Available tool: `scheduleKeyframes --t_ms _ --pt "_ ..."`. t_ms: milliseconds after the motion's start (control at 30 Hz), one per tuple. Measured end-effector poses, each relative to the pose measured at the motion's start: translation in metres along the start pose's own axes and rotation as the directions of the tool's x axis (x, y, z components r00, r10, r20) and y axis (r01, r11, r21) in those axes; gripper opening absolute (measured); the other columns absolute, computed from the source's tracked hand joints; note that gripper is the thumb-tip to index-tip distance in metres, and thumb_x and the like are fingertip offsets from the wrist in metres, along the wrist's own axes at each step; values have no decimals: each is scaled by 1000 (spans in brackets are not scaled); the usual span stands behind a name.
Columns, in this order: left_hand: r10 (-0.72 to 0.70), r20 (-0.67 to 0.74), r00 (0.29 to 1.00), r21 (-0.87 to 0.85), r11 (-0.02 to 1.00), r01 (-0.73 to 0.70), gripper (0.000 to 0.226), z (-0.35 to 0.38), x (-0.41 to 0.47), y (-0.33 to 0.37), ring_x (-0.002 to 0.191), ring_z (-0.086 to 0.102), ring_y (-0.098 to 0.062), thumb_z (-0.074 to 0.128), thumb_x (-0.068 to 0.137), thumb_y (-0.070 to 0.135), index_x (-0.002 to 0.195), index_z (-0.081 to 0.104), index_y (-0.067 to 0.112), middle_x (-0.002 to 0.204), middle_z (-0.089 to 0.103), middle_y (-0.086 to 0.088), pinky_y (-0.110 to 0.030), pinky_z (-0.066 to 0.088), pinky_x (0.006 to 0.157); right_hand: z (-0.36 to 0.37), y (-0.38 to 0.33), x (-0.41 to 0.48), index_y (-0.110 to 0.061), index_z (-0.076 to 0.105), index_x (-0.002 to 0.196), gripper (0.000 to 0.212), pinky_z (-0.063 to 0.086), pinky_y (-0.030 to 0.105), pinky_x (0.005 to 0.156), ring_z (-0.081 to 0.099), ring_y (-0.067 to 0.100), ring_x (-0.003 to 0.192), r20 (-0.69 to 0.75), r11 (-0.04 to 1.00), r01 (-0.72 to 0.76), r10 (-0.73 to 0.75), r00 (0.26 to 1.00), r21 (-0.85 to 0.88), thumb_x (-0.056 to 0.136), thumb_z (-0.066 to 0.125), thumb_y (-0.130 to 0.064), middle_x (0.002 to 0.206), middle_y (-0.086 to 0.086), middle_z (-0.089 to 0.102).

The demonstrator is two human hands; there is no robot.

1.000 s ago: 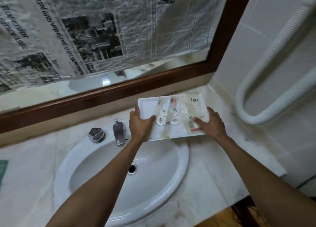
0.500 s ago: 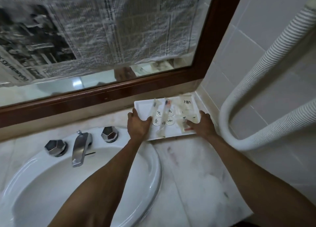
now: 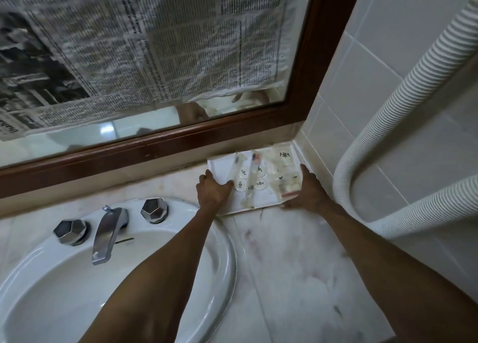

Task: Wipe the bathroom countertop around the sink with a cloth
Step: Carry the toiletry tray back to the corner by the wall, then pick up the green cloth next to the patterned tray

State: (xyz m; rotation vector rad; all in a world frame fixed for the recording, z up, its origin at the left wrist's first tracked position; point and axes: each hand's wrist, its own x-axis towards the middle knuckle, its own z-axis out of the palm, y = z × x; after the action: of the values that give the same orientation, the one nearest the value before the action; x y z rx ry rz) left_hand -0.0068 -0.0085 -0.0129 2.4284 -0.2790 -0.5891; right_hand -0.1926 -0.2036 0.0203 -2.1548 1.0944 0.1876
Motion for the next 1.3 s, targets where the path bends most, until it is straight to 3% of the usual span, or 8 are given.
scheduleKeyframes --t_ms 267,400,500,567,700,867,1133,1300 --pt "-30 22 999 -76 997 31 85 11 7 15 134 46 -40 68 87 43 152 33 2 146 44 -21 -44 41 110 -4 7 17 -3 15 154 134 29 28 110 33 29 142 -80 998 15 -10 997 58 50 98 -22 154 17 34" --pt "-33 27 999 -100 994 35 86 15 5 25 139 42 -38 68 90 40 155 28 1 150 41 -21 -42 37 111 -7 7 19 2 36 145 75 40 0 64 55 14 100 -136 970 56 -24 990 237 81 74 3 140 20 48" --pt "-38 37 999 -111 993 41 86 18 6 28 140 42 -38 69 90 41 154 29 0 151 40 -21 -42 38 112 -5 5 16 -1 47 137 40 44 3 53 52 -5 74 -199 958 130 -80 977 255 98 53 -2 122 8 55" --pt "-41 41 998 -109 993 45 85 18 7 29 139 43 -38 69 89 42 152 32 -1 150 41 -21 -42 39 112 -4 4 16 -11 60 123 29 55 22 54 64 10 78 -280 938 123 -29 960 325 100 49 -25 114 6 63" --pt "-32 104 994 -79 996 40 81 10 14 26 135 47 -38 65 91 47 149 36 -1 147 45 -21 -44 43 109 -4 -2 13 -17 62 112 31 61 48 65 64 32 100 -247 919 19 86 965 395 85 58 -33 110 8 62" --pt "112 110 988 75 990 -120 77 -25 4 16 135 48 -37 62 94 42 156 30 9 147 48 -19 -47 44 108 10 -22 6 -12 34 145 100 42 47 103 42 34 132 -158 972 49 -88 983 -230 63 91 -19 143 13 42" --pt "296 -17 955 -13 955 -297 39 -132 -57 -43 87 72 -14 59 96 37 133 62 27 109 74 11 -35 55 91 57 -141 -37 -15 50 136 69 50 39 91 61 23 110 -161 911 402 -384 909 96 76 83 -24 134 6 56" --pt "272 -158 949 -89 953 -288 34 -215 -109 -127 72 69 -8 58 97 26 131 64 27 92 72 13 -28 54 74 113 -242 -83 -15 51 133 54 52 41 88 66 20 96 -65 849 522 -518 853 77 87 72 -33 123 3 63"
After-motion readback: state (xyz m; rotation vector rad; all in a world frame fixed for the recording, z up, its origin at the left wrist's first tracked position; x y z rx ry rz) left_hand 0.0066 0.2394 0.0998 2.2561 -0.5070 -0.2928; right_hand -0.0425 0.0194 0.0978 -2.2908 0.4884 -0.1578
